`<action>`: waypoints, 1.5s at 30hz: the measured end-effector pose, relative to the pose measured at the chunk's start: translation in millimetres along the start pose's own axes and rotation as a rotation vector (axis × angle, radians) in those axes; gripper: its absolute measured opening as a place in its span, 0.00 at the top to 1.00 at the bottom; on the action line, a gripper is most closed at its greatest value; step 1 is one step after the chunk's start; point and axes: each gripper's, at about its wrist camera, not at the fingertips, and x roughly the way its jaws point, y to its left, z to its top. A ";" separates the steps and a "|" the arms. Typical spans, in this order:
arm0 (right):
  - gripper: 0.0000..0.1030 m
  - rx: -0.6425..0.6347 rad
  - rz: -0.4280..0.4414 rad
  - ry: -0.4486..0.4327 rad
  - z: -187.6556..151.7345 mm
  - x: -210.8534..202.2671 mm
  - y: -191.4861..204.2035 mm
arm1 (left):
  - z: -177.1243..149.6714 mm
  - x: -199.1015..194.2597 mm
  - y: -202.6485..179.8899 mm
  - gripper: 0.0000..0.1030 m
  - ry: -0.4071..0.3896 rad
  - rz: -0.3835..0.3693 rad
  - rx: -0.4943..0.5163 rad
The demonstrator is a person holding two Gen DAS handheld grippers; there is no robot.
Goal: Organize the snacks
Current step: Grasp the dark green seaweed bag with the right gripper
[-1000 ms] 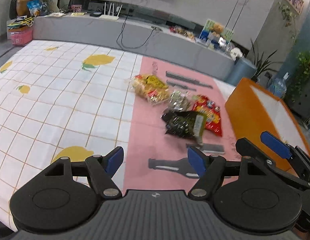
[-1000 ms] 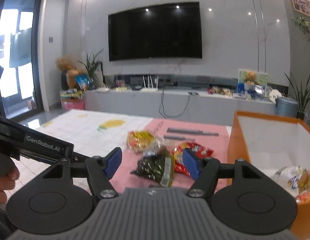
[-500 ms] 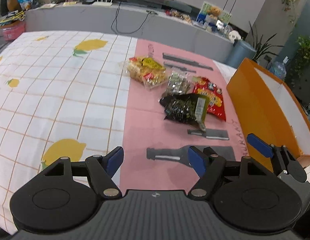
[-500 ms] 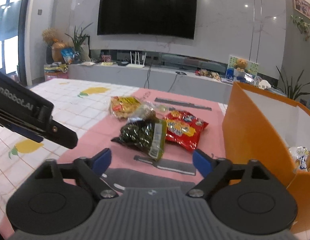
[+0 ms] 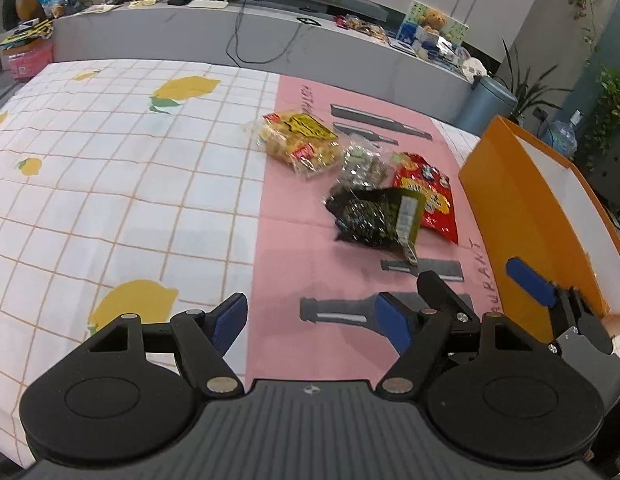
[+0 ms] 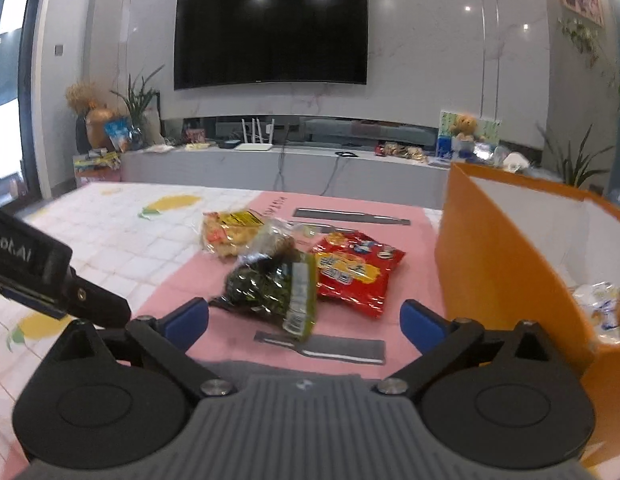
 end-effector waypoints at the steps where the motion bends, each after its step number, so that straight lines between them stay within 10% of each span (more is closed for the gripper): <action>1: 0.04 0.010 0.005 -0.001 1.0 2.3 0.4 | 1.3 -1.5 1.7 0.17 -0.006 0.003 -0.007; 14: 0.03 -0.282 0.004 0.084 13.3 73.3 55.8 | 18.0 -4.4 36.1 0.17 -0.006 0.064 -0.129; 21: 0.04 -0.234 0.019 0.121 15.6 99.2 57.5 | 18.9 -11.9 34.4 0.17 -0.021 0.063 -0.099; 29: 0.46 -0.244 0.012 0.151 16.2 111.5 62.6 | 18.2 -5.9 38.2 0.17 0.001 0.080 -0.108; 45: 0.55 -0.225 0.043 0.146 5.1 75.6 52.0 | 16.5 -9.0 36.0 0.17 0.003 0.065 -0.097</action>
